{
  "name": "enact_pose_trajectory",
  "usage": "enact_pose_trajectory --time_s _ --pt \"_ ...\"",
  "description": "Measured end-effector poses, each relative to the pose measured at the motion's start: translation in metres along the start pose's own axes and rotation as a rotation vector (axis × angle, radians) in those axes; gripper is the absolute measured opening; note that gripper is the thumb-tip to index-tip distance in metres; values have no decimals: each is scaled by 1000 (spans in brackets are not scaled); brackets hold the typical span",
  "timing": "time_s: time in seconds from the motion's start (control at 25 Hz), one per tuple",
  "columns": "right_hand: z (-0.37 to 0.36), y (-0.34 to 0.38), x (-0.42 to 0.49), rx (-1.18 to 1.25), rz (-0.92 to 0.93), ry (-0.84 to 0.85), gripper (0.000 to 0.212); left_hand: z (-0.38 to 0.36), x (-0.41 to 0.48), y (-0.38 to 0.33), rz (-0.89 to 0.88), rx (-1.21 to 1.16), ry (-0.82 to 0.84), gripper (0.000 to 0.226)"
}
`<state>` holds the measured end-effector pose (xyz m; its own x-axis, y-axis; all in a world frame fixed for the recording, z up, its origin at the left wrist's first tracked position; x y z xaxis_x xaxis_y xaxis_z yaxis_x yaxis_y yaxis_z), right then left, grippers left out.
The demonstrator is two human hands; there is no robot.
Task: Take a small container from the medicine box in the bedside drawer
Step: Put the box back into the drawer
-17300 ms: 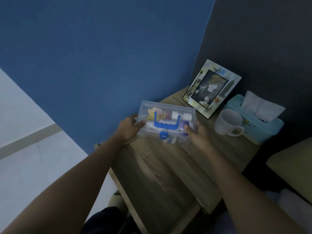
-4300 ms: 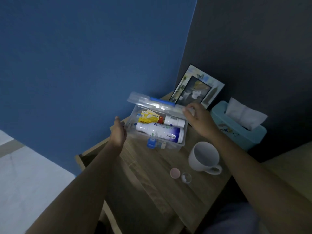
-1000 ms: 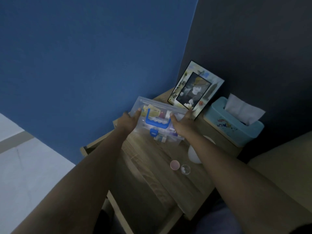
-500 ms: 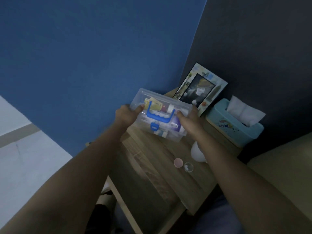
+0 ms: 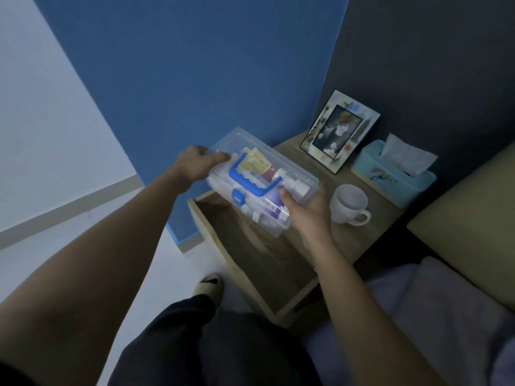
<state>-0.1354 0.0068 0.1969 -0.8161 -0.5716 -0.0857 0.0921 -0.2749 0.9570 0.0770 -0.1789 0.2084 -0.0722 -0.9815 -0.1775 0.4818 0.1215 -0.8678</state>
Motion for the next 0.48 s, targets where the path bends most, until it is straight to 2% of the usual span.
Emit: enact_pose_trajectory --time_s 0.08,0.2,0.48 --pt "4 -22 -26 18 -79 16 68 0 -17 14 0 32 33 52" --pt "4 -63 -54 44 -219 36 80 -16 -28 41 -6 88 129 43" --pt "-8 -111 -73 22 -172 -69 82 -52 -9 92 -15 211 259 34"
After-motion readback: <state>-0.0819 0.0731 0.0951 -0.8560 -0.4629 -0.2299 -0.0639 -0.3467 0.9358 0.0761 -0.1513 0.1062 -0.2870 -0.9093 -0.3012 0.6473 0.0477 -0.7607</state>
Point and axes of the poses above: each hand's wrist, its own x-axis towards the middle knuckle, its own z-axis out of the back of the hand, y = z × x, the point moved 10 cm from there along x, towards the middle knuckle, and after that the axes turned 13 degrees about -y, right-handed, at the moved point
